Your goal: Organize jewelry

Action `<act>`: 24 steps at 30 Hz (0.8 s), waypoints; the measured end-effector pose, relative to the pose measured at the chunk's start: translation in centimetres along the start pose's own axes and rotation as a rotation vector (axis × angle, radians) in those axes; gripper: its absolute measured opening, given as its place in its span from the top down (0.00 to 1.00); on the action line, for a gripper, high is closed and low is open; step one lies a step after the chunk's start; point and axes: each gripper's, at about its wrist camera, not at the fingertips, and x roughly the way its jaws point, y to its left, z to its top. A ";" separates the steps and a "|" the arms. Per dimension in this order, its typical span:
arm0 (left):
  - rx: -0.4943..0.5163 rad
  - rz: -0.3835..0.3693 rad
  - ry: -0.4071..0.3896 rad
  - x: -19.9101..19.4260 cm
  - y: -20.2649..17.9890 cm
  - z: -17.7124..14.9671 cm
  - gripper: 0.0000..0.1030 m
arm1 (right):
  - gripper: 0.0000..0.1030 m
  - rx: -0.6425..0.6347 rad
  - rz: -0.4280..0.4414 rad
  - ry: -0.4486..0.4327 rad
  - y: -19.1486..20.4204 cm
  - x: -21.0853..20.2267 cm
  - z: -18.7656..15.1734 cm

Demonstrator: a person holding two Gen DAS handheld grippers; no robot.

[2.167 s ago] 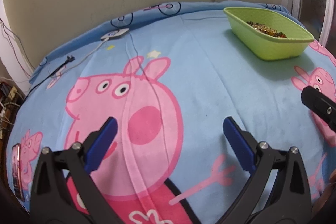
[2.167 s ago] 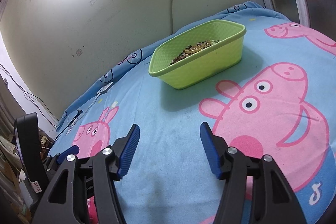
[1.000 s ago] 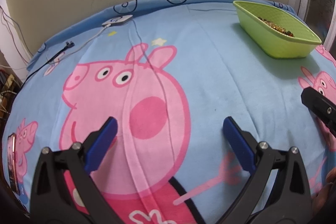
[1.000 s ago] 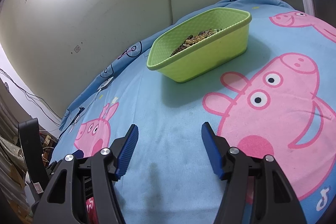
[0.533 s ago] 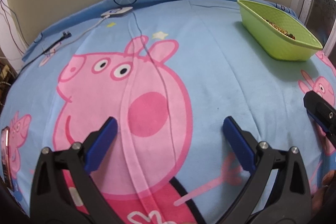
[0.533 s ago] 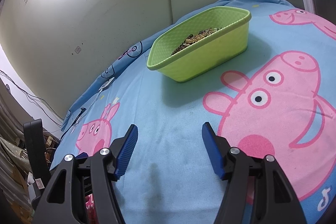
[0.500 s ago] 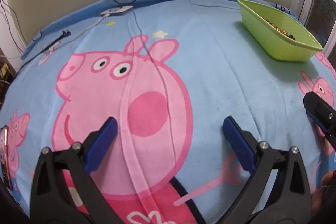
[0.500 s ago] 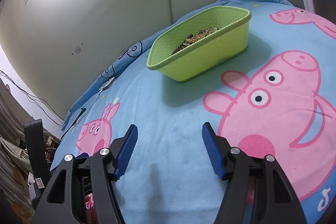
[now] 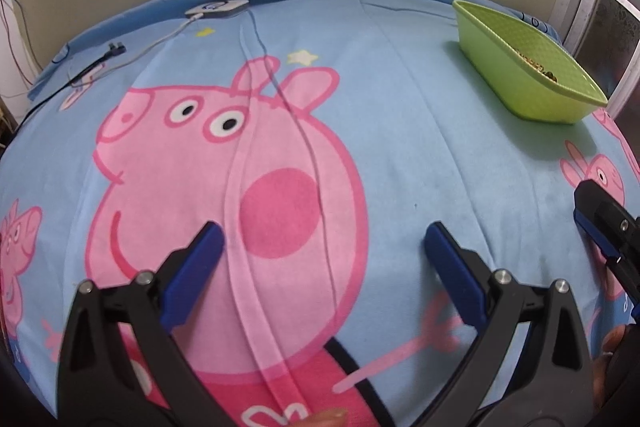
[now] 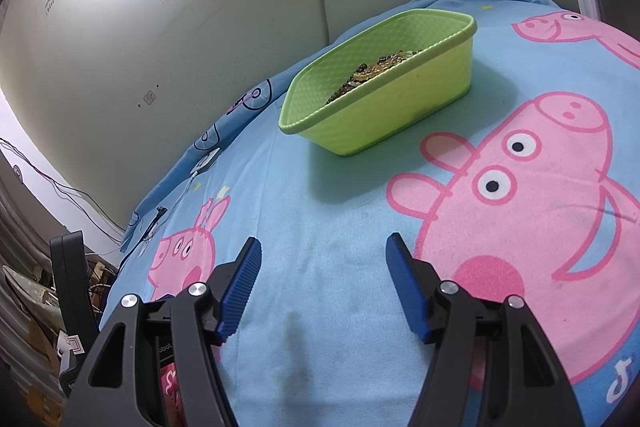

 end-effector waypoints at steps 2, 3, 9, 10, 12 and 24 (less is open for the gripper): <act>0.001 0.000 0.000 0.0 0.1 0.0 0.06 | 0.55 0.000 0.000 0.000 0.0 0.0 0.0; 0.000 0.000 0.001 0.1 0.1 0.0 0.06 | 0.55 -0.001 -0.001 -0.001 0.1 0.0 0.0; 0.001 0.010 0.002 0.2 0.1 0.2 0.06 | 0.54 -0.009 -0.005 -0.002 0.2 0.1 0.1; 0.002 0.010 0.002 0.2 0.1 0.2 0.06 | 0.54 -0.008 -0.006 -0.003 0.1 0.0 0.1; -0.003 0.025 -0.001 0.0 0.0 0.1 0.06 | 0.54 -0.007 -0.005 -0.002 0.1 0.1 0.1; -0.006 0.145 -0.049 -1.0 0.0 -0.4 0.06 | 0.54 0.002 0.003 -0.006 -0.1 -0.1 0.1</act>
